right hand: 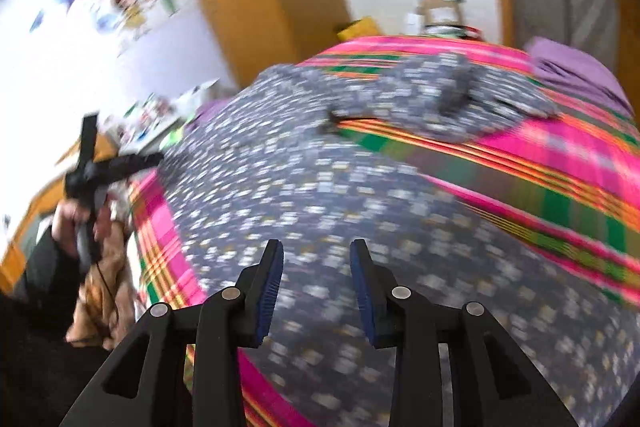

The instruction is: Fold clothes

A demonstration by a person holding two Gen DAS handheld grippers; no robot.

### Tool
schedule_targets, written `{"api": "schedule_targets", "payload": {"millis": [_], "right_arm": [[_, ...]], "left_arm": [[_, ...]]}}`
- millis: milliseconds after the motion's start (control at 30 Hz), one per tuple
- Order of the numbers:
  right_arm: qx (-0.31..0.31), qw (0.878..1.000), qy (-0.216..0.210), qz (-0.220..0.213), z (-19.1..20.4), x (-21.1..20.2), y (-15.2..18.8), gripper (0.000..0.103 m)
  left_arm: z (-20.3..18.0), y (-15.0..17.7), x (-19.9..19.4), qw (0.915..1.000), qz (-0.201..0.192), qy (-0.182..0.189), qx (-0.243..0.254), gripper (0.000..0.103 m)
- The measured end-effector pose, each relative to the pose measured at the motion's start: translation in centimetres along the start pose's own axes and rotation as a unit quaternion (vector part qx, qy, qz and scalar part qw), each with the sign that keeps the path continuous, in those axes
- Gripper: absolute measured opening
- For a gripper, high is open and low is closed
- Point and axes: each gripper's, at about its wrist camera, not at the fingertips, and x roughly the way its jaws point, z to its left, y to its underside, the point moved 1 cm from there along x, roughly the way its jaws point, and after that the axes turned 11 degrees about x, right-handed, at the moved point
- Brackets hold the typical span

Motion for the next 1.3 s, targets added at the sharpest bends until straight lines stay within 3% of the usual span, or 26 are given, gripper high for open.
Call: {"api": "schedule_targets", "payload": {"millis": [100, 333, 700, 767, 833, 900, 933, 1100, 1300], "right_arm": [[-0.055, 0.998, -0.012, 0.018, 3.3, 2.1, 0.0, 0.037], [-0.172, 0.983, -0.021, 0.057, 9.5, 6.5, 0.9, 0.037], [-0.249, 0.965, -0.002, 0.078, 12.6, 9.7, 2.6, 0.037], [-0.255, 0.964, 0.004, 0.079, 12.8, 10.0, 2.8, 0.037], [-0.258, 0.963, 0.007, 0.077, 12.9, 10.0, 2.8, 0.034], [-0.261, 0.963, 0.011, 0.074, 13.1, 10.0, 2.8, 0.012], [-0.262, 0.962, 0.013, 0.073, 13.1, 10.0, 2.8, 0.007], [-0.268, 0.961, 0.022, 0.067, 13.4, 10.0, 2.9, 0.002], [-0.267, 0.962, -0.008, 0.060, 14.2, 8.4, 2.3, 0.002]], "left_arm": [[2.9, -0.5, 0.6, 0.9996, -0.001, 0.002, -0.028, 0.031], [4.4, -1.1, 2.5, 0.9987, 0.005, 0.031, -0.040, 0.035], [5.1, -0.9, 3.1, 0.9972, 0.007, 0.033, -0.066, 0.035], [5.3, -0.9, 3.1, 0.9964, 0.001, 0.036, -0.077, 0.030], [5.5, -1.0, 2.9, 0.9959, -0.004, 0.037, -0.082, 0.019], [5.5, -1.1, 2.8, 0.9954, -0.010, 0.043, -0.086, 0.010], [5.5, -1.2, 2.7, 0.9954, -0.012, 0.044, -0.085, 0.009], [5.2, -1.6, 1.5, 0.9954, -0.028, 0.043, -0.081, 0.007], [5.5, -1.8, -0.2, 0.9959, -0.041, 0.038, -0.072, 0.006]]}}
